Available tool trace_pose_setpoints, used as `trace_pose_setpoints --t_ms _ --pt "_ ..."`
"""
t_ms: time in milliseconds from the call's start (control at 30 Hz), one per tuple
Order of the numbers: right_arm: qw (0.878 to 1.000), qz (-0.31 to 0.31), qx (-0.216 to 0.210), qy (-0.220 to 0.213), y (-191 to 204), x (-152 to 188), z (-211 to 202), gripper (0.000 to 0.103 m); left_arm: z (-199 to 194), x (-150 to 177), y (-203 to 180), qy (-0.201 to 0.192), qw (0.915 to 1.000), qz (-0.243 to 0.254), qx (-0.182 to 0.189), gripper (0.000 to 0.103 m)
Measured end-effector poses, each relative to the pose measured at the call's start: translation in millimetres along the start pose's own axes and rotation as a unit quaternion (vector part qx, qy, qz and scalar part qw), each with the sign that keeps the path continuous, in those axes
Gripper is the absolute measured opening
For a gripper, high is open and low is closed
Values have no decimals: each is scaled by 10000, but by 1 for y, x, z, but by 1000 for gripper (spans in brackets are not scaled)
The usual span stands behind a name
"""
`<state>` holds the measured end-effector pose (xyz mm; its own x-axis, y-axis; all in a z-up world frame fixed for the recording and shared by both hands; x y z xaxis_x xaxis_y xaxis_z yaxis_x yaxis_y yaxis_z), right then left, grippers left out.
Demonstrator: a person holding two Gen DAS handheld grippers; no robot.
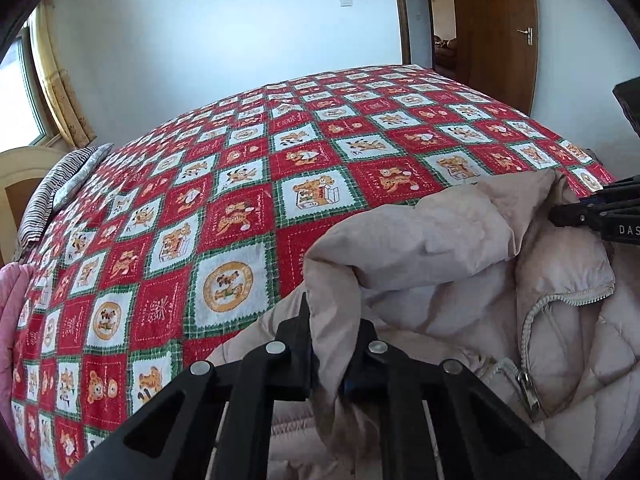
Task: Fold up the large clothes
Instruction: 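Grasp the jacket hem with the left tool while the right tool grasps the hem, then lift the hem with both tools and fold it up toward the collar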
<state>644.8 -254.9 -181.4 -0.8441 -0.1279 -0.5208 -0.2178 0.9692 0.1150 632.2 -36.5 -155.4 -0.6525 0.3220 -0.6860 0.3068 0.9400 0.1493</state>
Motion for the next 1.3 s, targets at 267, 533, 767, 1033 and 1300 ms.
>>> trace_pose_setpoints --t_ms 267,533,767,1033,1300 --pt "9989 -356 227 185 -5 40 -1 7 2 33 12 187 9991 -361 86 8" --pt "9956 -768 517 158 -3 49 -6 20 14 46 14 345 9974 -580 236 8" --pt "9875 -1131 782 -767 16 14 -41 80 18 49 13 318 9976 -557 275 8" --pt "9918 -1205 398 176 36 16 29 17 14 50 19 193 9962 -752 397 8" --pt "9746 -2054 869 -203 42 53 3 9 -19 53 24 -120 9949 -861 513 9"
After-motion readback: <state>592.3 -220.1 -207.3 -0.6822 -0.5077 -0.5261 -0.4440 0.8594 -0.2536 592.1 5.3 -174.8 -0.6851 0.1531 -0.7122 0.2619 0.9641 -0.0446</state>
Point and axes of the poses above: each gripper's, at about its wrist camera, not at the fingertips, and z roughly the way its jaws point, y to its left, x to its underside, the point moved 7 cm from there along z, roughly the way its jaws point, and after that the axes turned 1 degree about -x, right-handed, at the moved point
